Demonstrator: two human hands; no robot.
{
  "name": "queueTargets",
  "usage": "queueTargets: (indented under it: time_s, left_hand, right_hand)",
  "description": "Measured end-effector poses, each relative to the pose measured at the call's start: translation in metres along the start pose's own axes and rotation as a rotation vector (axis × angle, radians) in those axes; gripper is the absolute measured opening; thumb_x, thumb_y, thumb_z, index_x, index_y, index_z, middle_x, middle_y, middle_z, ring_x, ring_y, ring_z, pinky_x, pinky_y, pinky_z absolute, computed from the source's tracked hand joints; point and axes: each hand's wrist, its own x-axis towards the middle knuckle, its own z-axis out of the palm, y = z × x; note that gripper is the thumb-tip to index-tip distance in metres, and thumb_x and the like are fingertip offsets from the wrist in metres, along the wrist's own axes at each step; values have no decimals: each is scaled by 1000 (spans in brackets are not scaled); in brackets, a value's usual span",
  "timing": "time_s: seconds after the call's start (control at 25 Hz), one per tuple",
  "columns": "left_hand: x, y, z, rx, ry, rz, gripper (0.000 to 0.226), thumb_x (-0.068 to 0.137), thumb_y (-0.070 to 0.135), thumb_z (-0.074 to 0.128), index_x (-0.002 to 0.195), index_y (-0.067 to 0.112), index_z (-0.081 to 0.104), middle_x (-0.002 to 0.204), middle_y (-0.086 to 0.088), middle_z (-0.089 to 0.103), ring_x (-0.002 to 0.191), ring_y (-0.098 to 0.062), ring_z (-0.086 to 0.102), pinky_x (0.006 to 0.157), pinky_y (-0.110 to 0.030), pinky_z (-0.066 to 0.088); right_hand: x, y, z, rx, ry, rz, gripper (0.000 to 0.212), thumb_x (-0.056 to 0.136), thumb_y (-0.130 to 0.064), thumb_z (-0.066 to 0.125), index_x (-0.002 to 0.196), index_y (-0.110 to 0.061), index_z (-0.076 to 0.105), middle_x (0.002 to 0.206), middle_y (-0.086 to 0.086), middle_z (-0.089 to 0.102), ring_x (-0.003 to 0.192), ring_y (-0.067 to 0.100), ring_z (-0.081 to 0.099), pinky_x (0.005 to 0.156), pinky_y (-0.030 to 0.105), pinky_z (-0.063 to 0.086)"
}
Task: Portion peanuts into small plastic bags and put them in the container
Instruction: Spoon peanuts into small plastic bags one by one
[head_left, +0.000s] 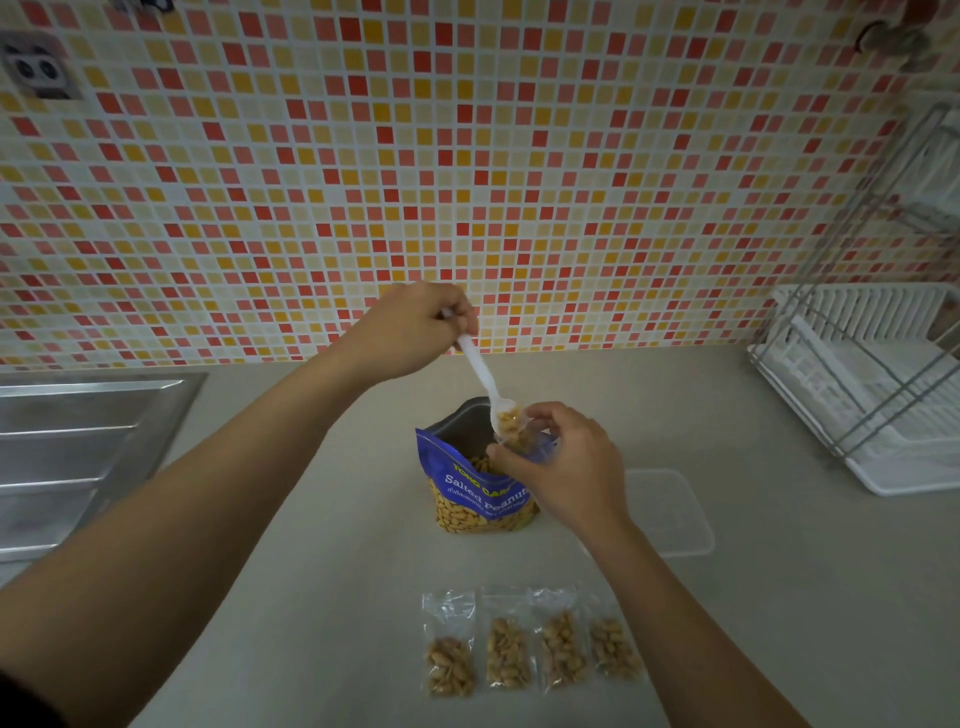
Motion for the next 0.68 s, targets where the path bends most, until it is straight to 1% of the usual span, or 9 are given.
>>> queueTargets:
  time_s: [0.08,0.16,0.24,0.32,0.4,0.52,0.56,0.6,0.68]
  left_hand:
    - [4,23,-2,160,-26,99,19,94,9,46,95,13,64,75,13,53,64,-1,47,57,-10,32]
    - [5,36,-10,208,10,120,18,94,9,45,93,16,62,76,11,52,63,-2,48,55,-11,31]
    - [3,33,-25,170,106,60,17,94,10,46,90,19,60,79,8,54,68,-4,51,56,-13,36]
    - [2,14,-31,121,171,-43,16,94,11,48,92,16,63,84,4,58,73,-8,54,63,-16,39]
    - [-3,-8,-11,188,102,-81,19,93,11,48,99,11,67,91,-1,62,77,-10,53,69,-18,39]
    - [-10,-28,53,386,-113,-37,23,93,15,48,110,11,64,106,-6,67,89,-16,59,77,-22,45]
    - [-10,-31,71,460,-166,-34,24,92,18,50,112,11,63,106,-7,67,88,-18,60,75,-24,47]
    - [-9,-32,87,507,-204,-39,25,91,20,51,112,10,62,102,-8,66,84,-18,59,71,-24,47]
    - [-6,-33,106,499,-222,-89,25,90,19,50,107,8,63,92,-8,65,74,-18,56,64,-25,46]
  right_hand:
    - [0,-1,0,67,17,25,47,62,-55,75,99,-31,60,86,-19,59,85,7,57,71,30,48]
    - [1,0,-1,112,20,46,47,62,-53,76,100,-30,60,85,-20,58,84,6,57,68,28,49]
    - [0,3,-1,164,13,71,49,62,-51,77,102,-29,60,87,-19,58,85,4,58,70,26,50]
    - [-1,10,-1,261,12,100,49,63,-46,79,103,-26,60,90,-18,60,89,3,59,75,26,51]
    - [-2,17,-2,358,22,124,47,64,-40,81,103,-24,61,95,-15,63,92,3,60,79,25,51]
    - [-3,24,-4,418,22,121,46,64,-38,82,102,-23,63,97,-13,64,91,-2,59,77,17,48]
    - [-3,24,-4,431,23,120,47,62,-41,82,102,-23,63,96,-13,65,90,-3,59,75,13,47]
    - [-3,24,-5,447,22,122,48,60,-43,81,100,-24,63,96,-13,65,89,-4,59,73,9,45]
    - [-2,25,-5,476,11,133,48,58,-45,78,99,-24,63,96,-12,66,88,-6,59,69,1,40]
